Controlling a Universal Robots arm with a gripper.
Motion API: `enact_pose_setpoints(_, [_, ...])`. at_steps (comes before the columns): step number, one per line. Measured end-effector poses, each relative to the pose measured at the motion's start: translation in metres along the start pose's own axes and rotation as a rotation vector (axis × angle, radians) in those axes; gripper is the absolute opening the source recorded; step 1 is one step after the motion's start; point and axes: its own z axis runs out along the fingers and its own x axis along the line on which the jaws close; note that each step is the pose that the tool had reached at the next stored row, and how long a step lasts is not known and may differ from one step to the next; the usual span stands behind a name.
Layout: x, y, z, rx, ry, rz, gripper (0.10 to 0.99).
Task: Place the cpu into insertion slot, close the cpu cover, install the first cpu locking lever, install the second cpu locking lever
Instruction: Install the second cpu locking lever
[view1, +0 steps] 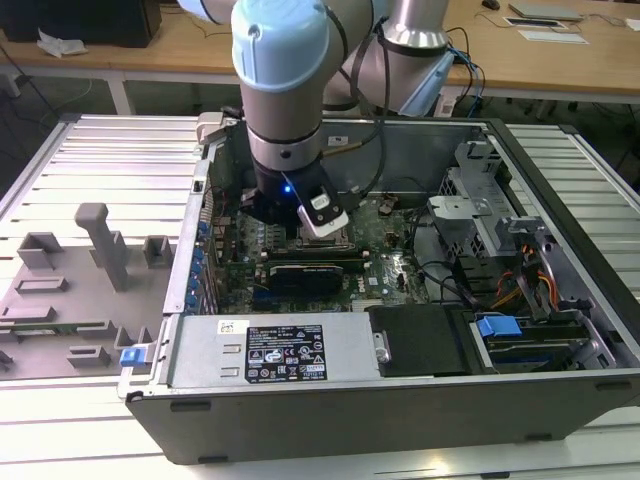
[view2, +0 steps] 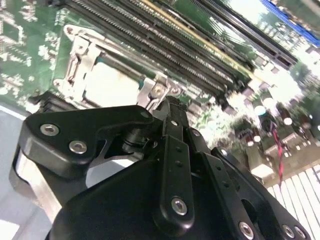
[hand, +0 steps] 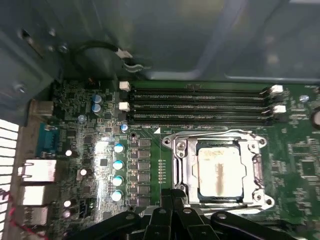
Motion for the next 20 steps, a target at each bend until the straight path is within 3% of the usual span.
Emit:
enact_pose_setpoints(2, [-0.0003,0.0017,-0.0073,0.008,-0.0001,0.000,0.106])
enact_pose_setpoints(4, [-0.0008,0.0022,-0.0093,0.024,0.0011,-0.001,0.106])
enact_pose_setpoints(8, [-0.0119,0.0019,-0.0088,0.025,0.0088,0.001,0.106])
enact_pose_setpoints(9, [-0.0138,0.0018,-0.0087,0.025,0.0127,0.003,0.106])
enact_pose_setpoints(11, [-0.0206,0.0015,-0.0087,0.035,0.0344,0.007,0.106])
enact_pose_setpoints(13, [-0.0242,0.0015,-0.0085,0.040,0.0441,0.010,0.106])
enact_pose_setpoints(16, [-0.0307,0.0014,-0.0081,0.040,0.0444,0.010,0.106])
enact_pose_setpoints(20, [-0.0476,0.0011,-0.0070,0.040,0.0449,0.010,0.106])
